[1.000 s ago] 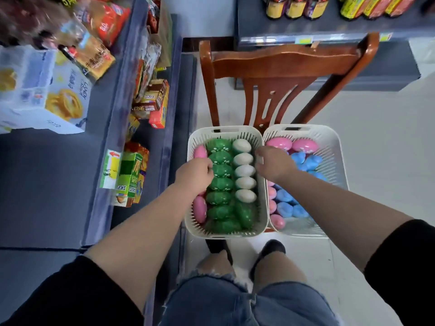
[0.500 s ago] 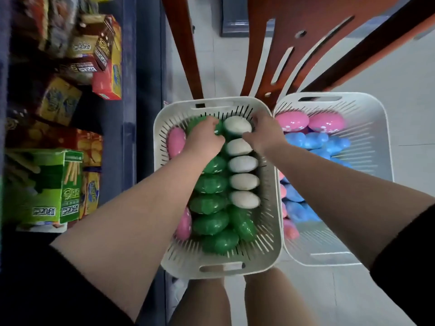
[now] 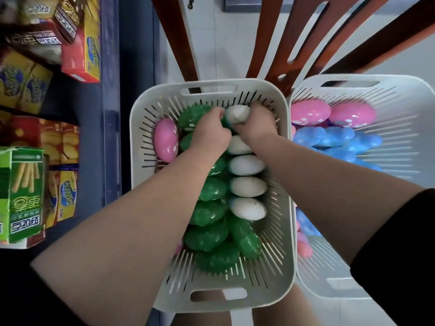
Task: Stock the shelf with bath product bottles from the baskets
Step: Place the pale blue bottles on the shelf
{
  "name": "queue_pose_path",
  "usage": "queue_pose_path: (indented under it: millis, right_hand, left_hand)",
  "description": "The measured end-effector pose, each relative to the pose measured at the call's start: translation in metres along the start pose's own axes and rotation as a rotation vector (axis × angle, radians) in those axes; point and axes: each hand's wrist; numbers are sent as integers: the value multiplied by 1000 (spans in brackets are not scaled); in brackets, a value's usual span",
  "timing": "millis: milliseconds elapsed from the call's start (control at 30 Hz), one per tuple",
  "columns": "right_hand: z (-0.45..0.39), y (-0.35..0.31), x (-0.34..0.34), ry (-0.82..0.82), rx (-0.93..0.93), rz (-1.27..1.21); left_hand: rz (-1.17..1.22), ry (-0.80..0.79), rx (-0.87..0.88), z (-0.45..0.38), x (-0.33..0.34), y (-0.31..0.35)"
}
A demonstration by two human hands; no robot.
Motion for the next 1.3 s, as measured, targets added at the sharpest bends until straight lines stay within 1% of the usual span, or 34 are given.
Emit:
queue_pose_path:
  millis: [67,200,300,400,533,667,767,867,933,1033,1133,1200,1300]
  right_hand:
    - [-1,1,0,12,-6,-12]
    - [-4,1,0,-29,11,-39]
    - [0,1,0,-15,-30,52]
    - [9,-3,-5,8,-90,117]
    - [28,-15,-28,53,-140,58]
    - [56,-38,-67,97,-236,-16]
    - [84,-69,-107,118,-282,-17]
    - [110,-98,-146,127,-379,-18]
    - [134,-120,-173,124,-437,-10]
    - [172,-150,-208,150,-536,-60]
    - [207,-178,-237,186,-632,-131]
    - [231,-196,-256,160,-697,-195]
    - [267,-219,-282,62,-800,-296]
  left_hand:
    - [-2,-21,7,0,1,-1]
    - [-29,-89,18,2,-1,-1]
    - [-54,-130,14,5,-2,0]
    - [-31,-132,26,8,-4,-2]
    - [-10,-112,74,25,-17,-3]
    - [26,-91,171,59,-44,10]
    - [-23,-45,263,89,-73,22]
    - [-111,44,344,120,-103,28]
    - [-123,101,393,150,-125,33]
    - [-19,148,457,199,-153,40]
    - [83,192,456,248,-176,48]
    - [103,240,461,281,-185,51]
    - [223,244,483,327,-193,49]
Point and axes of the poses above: each hand's wrist, its own z-axis away from the middle knuckle, its own x-axis out of the palm, y = z × x, and after that the axes turned 14 degrees about -x, right-handed
